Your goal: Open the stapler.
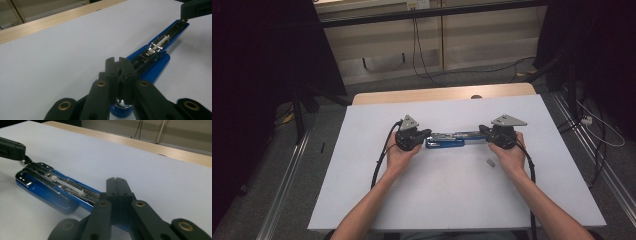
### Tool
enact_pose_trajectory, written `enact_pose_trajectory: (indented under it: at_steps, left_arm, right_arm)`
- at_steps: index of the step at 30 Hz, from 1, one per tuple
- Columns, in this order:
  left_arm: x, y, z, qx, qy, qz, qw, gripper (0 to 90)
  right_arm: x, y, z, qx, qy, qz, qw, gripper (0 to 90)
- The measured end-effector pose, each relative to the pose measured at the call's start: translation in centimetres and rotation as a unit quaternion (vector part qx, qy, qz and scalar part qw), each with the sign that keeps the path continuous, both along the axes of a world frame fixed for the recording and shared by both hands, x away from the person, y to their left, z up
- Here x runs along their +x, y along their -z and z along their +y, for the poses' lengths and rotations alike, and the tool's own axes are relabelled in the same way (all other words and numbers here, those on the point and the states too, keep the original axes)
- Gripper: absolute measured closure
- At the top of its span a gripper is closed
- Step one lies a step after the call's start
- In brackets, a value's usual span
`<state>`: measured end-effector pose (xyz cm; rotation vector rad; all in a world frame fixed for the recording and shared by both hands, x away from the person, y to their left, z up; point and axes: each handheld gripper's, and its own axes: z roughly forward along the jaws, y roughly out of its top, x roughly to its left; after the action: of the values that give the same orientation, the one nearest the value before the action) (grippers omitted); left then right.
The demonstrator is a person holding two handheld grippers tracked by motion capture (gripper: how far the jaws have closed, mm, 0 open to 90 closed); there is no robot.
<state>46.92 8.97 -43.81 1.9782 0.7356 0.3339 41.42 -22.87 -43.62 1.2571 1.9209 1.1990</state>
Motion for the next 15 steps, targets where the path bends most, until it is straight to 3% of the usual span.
enact_pose_trajectory:
  at_steps: [5, 7, 11, 15]
  left_arm:
    - [-0.3, -0.6, 0.4, -0.014, -0.007, -0.003, 0.9999, 75.8]
    - [-0.4, -0.8, 0.6, -0.022, -0.017, -0.004, 0.9996, 64.8]
    - [-0.6, -0.9, 0.9, -0.013, -0.032, -0.005, 0.9994, 47.2]
    - [-0.8, -0.9, 1.5, -0.005, -0.041, -0.012, 0.9991, 33.0]
  right_arm:
    - [-0.2, -0.3, -0.1, 0.013, -0.008, -0.01, 0.9998, 84.5]
    - [-0.2, -0.4, 0.0, 0.017, -0.016, -0.009, 0.9997, 81.0]
    - [-0.3, -0.4, 0.0, 0.021, -0.016, -0.006, 0.9996, 68.4]
    - [-0.1, -0.5, 0.3, 0.027, -0.016, -0.007, 0.9995, 44.2]
